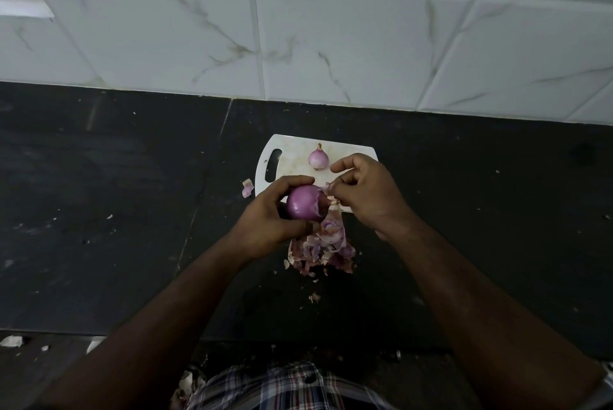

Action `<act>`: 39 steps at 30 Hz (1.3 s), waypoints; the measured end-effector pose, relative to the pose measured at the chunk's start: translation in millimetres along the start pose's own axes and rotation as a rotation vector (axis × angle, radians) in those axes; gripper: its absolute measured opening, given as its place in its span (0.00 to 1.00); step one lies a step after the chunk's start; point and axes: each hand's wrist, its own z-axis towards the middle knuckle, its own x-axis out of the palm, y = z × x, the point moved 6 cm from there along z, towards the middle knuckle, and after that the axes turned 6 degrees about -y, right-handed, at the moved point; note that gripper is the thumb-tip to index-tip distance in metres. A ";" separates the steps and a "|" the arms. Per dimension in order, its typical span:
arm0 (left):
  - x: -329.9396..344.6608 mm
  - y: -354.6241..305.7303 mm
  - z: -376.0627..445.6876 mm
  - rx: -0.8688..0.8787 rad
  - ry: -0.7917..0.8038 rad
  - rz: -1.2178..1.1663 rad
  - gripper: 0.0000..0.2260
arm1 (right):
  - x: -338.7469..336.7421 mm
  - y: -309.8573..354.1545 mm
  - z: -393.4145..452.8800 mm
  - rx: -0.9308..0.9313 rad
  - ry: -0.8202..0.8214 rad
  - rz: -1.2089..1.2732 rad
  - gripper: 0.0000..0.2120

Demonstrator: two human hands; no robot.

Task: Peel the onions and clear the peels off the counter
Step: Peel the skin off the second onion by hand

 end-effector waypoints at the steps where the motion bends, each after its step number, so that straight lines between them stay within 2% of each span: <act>1: -0.1 -0.4 -0.1 0.004 -0.005 -0.011 0.32 | -0.5 -3.3 0.8 0.017 -0.003 0.008 0.11; 5: -4.5 -5.0 1.1 0.033 -0.042 -0.028 0.32 | -3.7 -11.9 -1.1 0.014 0.016 -0.122 0.12; 10: -14.2 -8.2 3.3 0.029 -0.046 -0.006 0.33 | -11.7 -14.7 -2.4 -0.011 0.044 -0.080 0.12; 13: -12.1 -5.0 2.1 0.007 -0.036 -0.003 0.34 | -8.4 -6.6 -5.1 -0.061 0.117 -0.195 0.17; 17: -6.7 -3.8 1.4 0.029 -0.020 0.003 0.34 | -2.8 10.1 -4.1 -0.056 0.090 0.083 0.13; 21: -3.3 -8.0 0.3 0.070 -0.040 0.027 0.33 | 7.0 17.5 0.9 -0.152 0.009 -0.005 0.09; 25: -16.8 -9.0 2.6 0.126 -0.159 0.051 0.34 | 9.4 3.0 -1.2 -0.029 -0.033 0.097 0.10; 28: -19.2 -8.7 4.1 0.136 -0.127 0.072 0.33 | 11.7 2.5 -5.4 0.062 0.020 0.294 0.10; 31: -12.5 -11.2 2.6 0.165 -0.090 0.102 0.33 | 12.8 13.9 -2.6 -0.058 0.063 0.223 0.13; 34: -7.8 -10.8 0.9 0.167 -0.087 0.112 0.32 | 15.3 18.5 -0.3 -0.163 -0.003 0.100 0.10; 37: -13.8 -8.9 2.3 0.182 -0.160 0.134 0.33 | 13.4 5.1 1.4 -0.055 -0.099 0.150 0.10; 39: -20.2 -8.9 4.4 0.189 -0.219 0.126 0.34 | 12.1 -7.3 -1.1 0.061 -0.093 0.199 0.10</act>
